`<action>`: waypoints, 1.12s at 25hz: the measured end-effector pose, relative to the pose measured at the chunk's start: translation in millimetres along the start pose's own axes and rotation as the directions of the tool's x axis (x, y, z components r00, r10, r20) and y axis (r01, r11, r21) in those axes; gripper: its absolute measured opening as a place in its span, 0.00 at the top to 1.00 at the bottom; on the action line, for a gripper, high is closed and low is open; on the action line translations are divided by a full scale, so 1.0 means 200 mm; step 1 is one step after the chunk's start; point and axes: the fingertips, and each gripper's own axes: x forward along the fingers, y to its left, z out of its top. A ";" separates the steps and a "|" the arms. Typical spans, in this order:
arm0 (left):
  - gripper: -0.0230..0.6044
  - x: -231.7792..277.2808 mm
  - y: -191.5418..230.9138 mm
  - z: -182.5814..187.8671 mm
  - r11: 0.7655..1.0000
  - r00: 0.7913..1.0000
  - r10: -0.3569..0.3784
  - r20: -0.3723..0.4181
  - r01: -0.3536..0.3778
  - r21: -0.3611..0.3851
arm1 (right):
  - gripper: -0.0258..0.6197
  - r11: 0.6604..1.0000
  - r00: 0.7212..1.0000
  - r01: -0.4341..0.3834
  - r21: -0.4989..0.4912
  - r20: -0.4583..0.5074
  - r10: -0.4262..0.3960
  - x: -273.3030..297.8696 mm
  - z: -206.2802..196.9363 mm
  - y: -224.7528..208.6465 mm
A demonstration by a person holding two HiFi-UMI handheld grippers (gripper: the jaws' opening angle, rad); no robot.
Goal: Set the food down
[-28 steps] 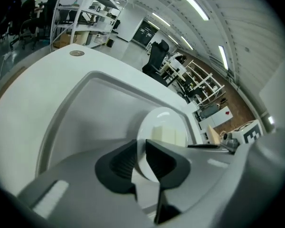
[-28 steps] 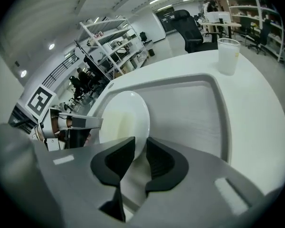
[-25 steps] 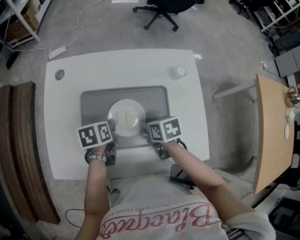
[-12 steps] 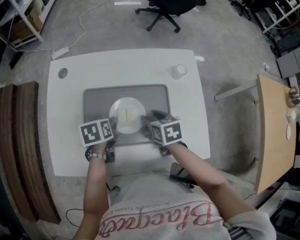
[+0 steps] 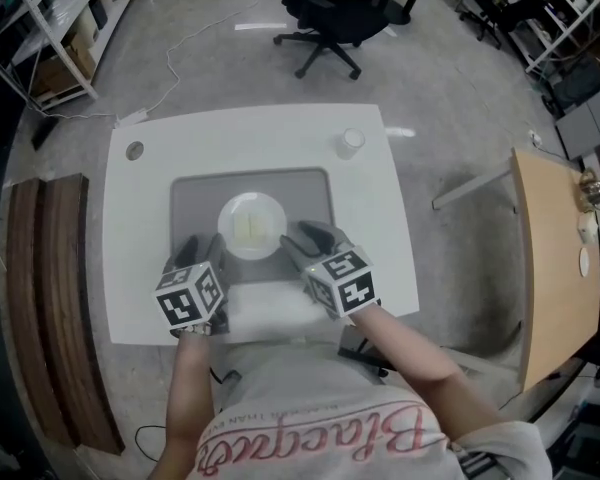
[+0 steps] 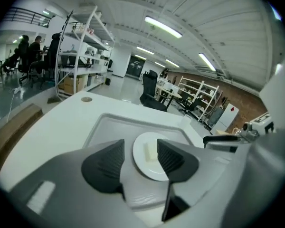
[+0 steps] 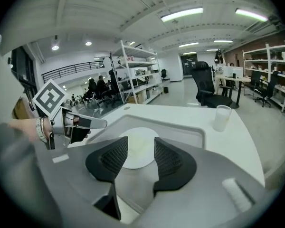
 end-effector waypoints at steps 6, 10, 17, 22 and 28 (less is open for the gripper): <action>0.68 -0.17 -0.19 0.07 0.990 0.982 -0.131 0.135 0.121 0.076 | 0.71 0.989 0.977 -0.150 0.008 0.154 0.147 -0.18 0.08 0.09; 0.77 -0.27 -0.28 0.05 0.985 0.973 -0.140 0.181 0.119 0.124 | 0.71 0.974 0.951 -0.226 0.024 0.220 0.215 -0.30 0.08 0.10; 0.94 -0.48 -0.34 0.06 0.988 0.941 -0.134 0.310 0.103 0.115 | 0.72 0.955 0.912 -0.297 -0.021 0.290 0.290 -0.49 0.10 0.13; 0.96 -0.60 -0.42 0.05 0.985 0.929 -0.144 0.342 0.102 0.136 | 0.72 0.937 0.890 -0.343 -0.072 0.295 0.349 -0.59 0.07 0.23; 0.96 -0.74 -0.48 0.04 0.977 0.908 -0.174 0.382 0.112 0.179 | 0.72 0.921 0.861 -0.373 -0.111 0.328 0.388 -0.70 0.07 0.35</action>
